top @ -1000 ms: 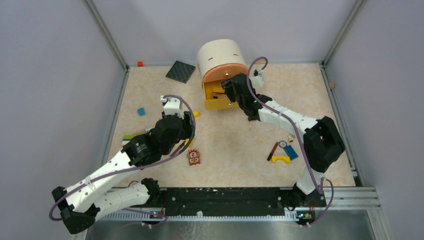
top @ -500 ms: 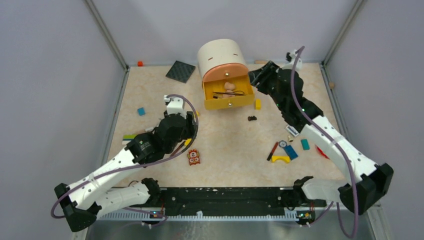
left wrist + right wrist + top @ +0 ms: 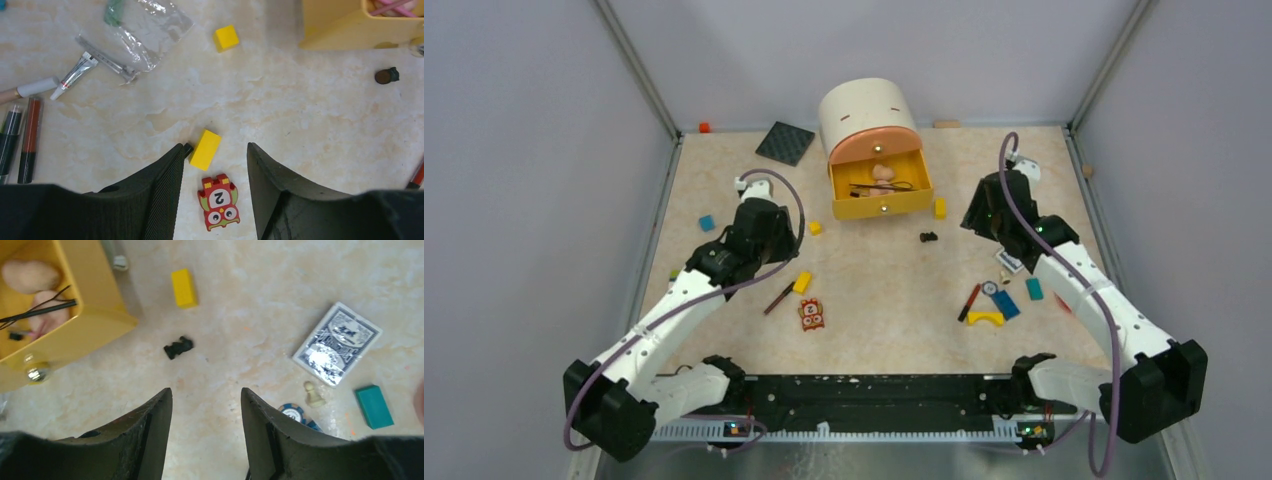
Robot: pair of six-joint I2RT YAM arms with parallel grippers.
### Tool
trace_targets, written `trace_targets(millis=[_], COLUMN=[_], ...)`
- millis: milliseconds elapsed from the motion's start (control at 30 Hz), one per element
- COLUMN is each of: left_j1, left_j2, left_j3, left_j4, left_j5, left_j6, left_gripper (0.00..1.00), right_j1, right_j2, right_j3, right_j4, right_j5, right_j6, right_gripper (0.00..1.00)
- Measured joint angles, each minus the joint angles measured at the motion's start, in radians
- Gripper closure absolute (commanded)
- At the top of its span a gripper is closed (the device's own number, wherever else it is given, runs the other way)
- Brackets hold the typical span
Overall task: Organize the makeup
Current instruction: Place the makeup tool in the drawer.
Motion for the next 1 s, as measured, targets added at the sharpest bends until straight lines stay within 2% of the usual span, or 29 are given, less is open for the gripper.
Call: trace_targets(millis=[67,167,467,1000], left_j1=[0.069,0.087,0.101,0.112], left_j2=[0.010,0.021,0.037,0.092], left_j3=[-0.015,-0.019,-0.020,-0.051], left_j4=[0.003,0.006,0.034,0.133], left_j5=[0.044,0.089,0.121,0.071], left_j6=[0.002,0.009,0.027,0.031], left_gripper=[0.44,0.41,0.39,0.39], right_j1=[-0.057,-0.107,-0.111,-0.115], right_j2=[0.004,0.025,0.090,0.090], right_j3=[-0.017,-0.042,-0.059,-0.109], right_j4=[-0.015,-0.024,-0.024,-0.082], right_j5=[-0.028,-0.071,-0.145,-0.071], right_j6=[0.001,0.002,0.008,0.042], right_gripper=[0.46,0.46,0.46,0.46])
